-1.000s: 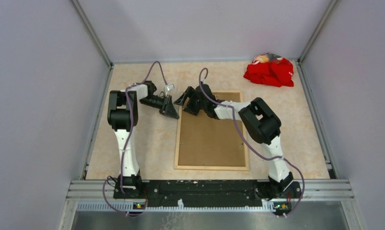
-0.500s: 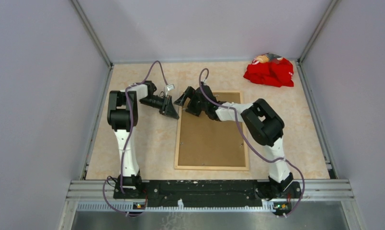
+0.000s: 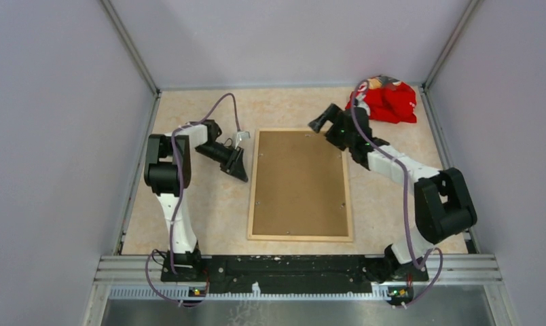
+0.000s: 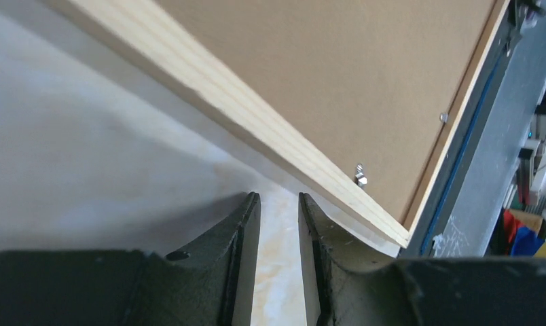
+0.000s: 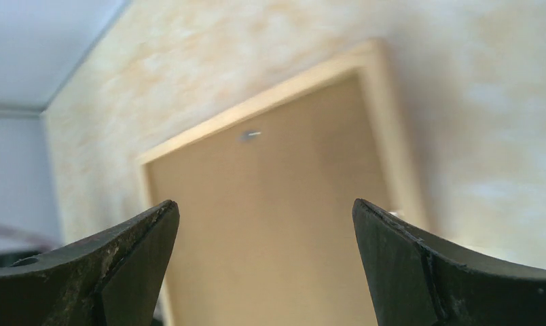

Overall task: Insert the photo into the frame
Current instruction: Install the photo frame at the center of the board, then adjust the photo frame at the center of the board.

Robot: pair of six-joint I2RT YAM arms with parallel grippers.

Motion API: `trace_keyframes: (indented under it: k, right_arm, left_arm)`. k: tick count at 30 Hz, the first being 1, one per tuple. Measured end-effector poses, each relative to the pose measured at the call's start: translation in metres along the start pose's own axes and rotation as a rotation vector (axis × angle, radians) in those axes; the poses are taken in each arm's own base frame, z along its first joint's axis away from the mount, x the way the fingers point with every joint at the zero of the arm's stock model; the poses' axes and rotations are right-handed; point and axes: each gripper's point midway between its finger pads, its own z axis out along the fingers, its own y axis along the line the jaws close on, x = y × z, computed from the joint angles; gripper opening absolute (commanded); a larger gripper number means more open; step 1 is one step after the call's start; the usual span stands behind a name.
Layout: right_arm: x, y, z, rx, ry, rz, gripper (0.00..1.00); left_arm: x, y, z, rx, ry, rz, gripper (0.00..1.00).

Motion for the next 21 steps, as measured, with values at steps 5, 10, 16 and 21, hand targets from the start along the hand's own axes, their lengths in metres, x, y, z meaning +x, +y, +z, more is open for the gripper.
trace_keyframes:
  k: [5, 10, 16, 21]
  right_arm:
    - [0.003, -0.079, 0.003, 0.202, 0.041, -0.015, 0.99]
    - [0.037, -0.107, 0.021, 0.26, 0.162, -0.045, 0.99]
    - [0.031, -0.076, 0.062, 0.201, 0.172, -0.084, 0.99]
    - [0.046, -0.01, 0.12, 0.121, 0.188, -0.182, 0.99]
  left_arm:
    - [0.028, -0.027, 0.015, 0.0, 0.08, 0.047, 0.35]
    - [0.039, -0.039, 0.022, -0.028, 0.123, 0.115, 0.35]
    - [0.043, -0.043, 0.026, -0.059, 0.166, 0.175, 0.34]
    - [0.054, -0.051, 0.029, -0.056, 0.227, 0.154, 0.34]
